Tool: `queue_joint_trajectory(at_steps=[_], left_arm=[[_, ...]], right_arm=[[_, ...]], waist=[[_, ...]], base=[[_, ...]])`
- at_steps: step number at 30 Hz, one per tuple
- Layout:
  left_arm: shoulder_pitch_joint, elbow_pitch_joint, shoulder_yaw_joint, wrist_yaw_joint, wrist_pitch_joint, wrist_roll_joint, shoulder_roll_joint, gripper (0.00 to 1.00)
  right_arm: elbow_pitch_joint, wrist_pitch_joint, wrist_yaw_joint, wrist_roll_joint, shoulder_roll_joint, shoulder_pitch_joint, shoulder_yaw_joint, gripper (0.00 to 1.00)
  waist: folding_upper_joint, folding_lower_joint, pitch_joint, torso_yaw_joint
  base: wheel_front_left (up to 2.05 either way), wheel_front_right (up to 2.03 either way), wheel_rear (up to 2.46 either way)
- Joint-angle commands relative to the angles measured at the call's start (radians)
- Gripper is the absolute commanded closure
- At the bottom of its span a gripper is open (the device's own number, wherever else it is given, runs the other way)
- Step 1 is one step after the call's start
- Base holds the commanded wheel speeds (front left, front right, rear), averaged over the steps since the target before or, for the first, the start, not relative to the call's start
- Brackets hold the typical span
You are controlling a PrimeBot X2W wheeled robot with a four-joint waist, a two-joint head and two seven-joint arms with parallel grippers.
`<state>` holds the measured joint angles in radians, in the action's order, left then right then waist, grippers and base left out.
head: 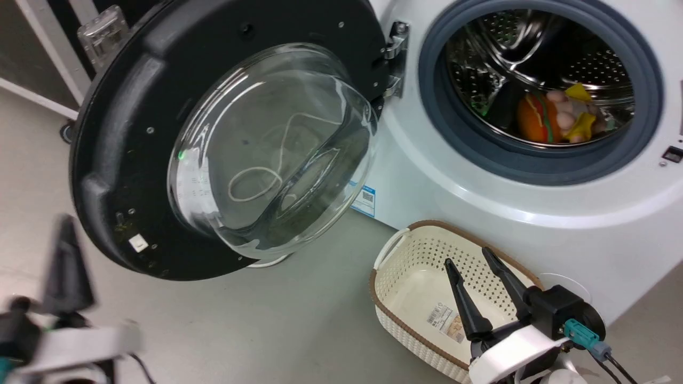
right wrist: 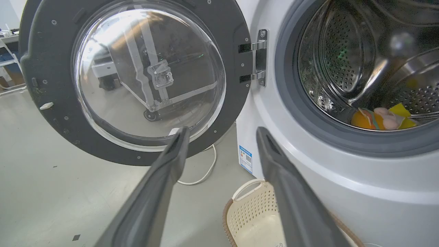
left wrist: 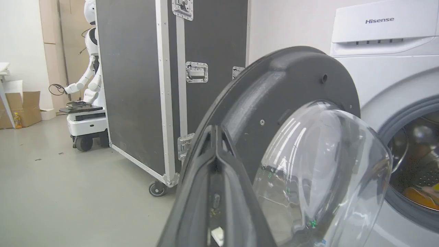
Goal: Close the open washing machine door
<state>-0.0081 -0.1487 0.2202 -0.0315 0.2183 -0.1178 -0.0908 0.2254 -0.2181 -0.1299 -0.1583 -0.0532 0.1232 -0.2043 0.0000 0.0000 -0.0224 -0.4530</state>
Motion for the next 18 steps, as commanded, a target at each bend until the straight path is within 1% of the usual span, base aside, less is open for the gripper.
queue_joint_trajectory(at_steps=[1,4,6,7,10,11,12,13,15,16,17,18], left_arm=[[-0.043,-0.016,0.050,-0.028,0.012,-0.029,-0.026,1.00],[-0.109,0.034,0.118,-0.064,0.019,-0.113,-0.074,1.00],[-0.166,0.110,0.146,-0.077,0.013,-0.194,-0.116,1.00],[-0.202,0.151,0.157,-0.082,-0.006,-0.247,-0.137,1.00],[-0.315,0.281,0.182,-0.090,-0.121,-0.401,-0.212,1.00],[-0.315,0.281,0.182,-0.090,-0.121,-0.401,-0.212,1.00],[-0.385,0.372,0.185,-0.093,-0.209,-0.493,-0.256,1.00],[-0.420,0.417,0.186,-0.095,-0.253,-0.541,-0.272,1.00],[-0.486,0.500,0.187,-0.097,-0.337,-0.634,-0.298,1.00],[-0.486,0.500,0.187,-0.097,-0.337,-0.634,-0.298,1.00],[-0.538,0.571,0.192,-0.099,-0.414,-0.721,-0.313,1.00],[-0.538,0.571,0.192,-0.099,-0.414,-0.721,-0.313,1.00]], right_arm=[[0.007,-0.012,-0.001,-0.003,0.002,0.004,-0.006,0.00],[0.009,-0.019,-0.001,-0.007,0.003,0.002,-0.001,0.00],[0.008,-0.023,-0.001,-0.027,0.003,-0.003,-0.001,0.00],[0.010,-0.025,-0.001,-0.031,0.003,-0.005,-0.002,0.00],[0.014,-0.031,-0.001,-0.032,0.003,-0.013,0.001,0.00],[0.014,-0.031,-0.001,-0.032,0.003,-0.013,0.001,0.00],[0.016,-0.035,-0.001,-0.034,0.003,-0.019,0.004,0.00],[0.015,-0.038,-0.001,-0.036,0.003,-0.022,0.007,0.00],[0.014,-0.042,-0.001,-0.038,0.003,-0.030,0.014,0.00],[0.014,-0.042,-0.001,-0.038,0.003,-0.030,0.014,0.00],[0.011,-0.044,-0.001,-0.037,0.003,-0.034,0.016,0.00],[0.011,-0.044,-0.001,-0.037,0.003,-0.034,0.016,0.00]], waist=[[0.0000,0.0000,-0.005,-0.014],[0.0000,0.0000,-0.009,-0.027],[0.0000,0.0000,-0.011,-0.035],[0.0000,0.0000,-0.012,-0.039],[0.0000,0.0000,-0.016,-0.052],[0.0000,0.0000,-0.016,-0.052],[0.0000,0.0000,-0.018,-0.059],[0.0000,0.0000,-0.018,-0.063],[0.0000,0.0000,-0.021,-0.070],[0.0000,0.0000,-0.021,-0.070],[0.0000,0.0000,-0.029,-0.064],[0.0000,0.0000,-0.029,-0.064]], base=[[0.00,0.00,0.00],[0.00,0.00,0.00],[0.00,0.00,0.00],[0.00,0.00,0.00],[0.00,0.00,0.00],[0.00,0.00,0.00],[0.00,0.00,0.00],[0.00,0.00,0.00],[0.00,0.00,0.00],[0.00,0.00,0.00],[0.00,0.00,0.00],[0.00,0.00,0.00]])
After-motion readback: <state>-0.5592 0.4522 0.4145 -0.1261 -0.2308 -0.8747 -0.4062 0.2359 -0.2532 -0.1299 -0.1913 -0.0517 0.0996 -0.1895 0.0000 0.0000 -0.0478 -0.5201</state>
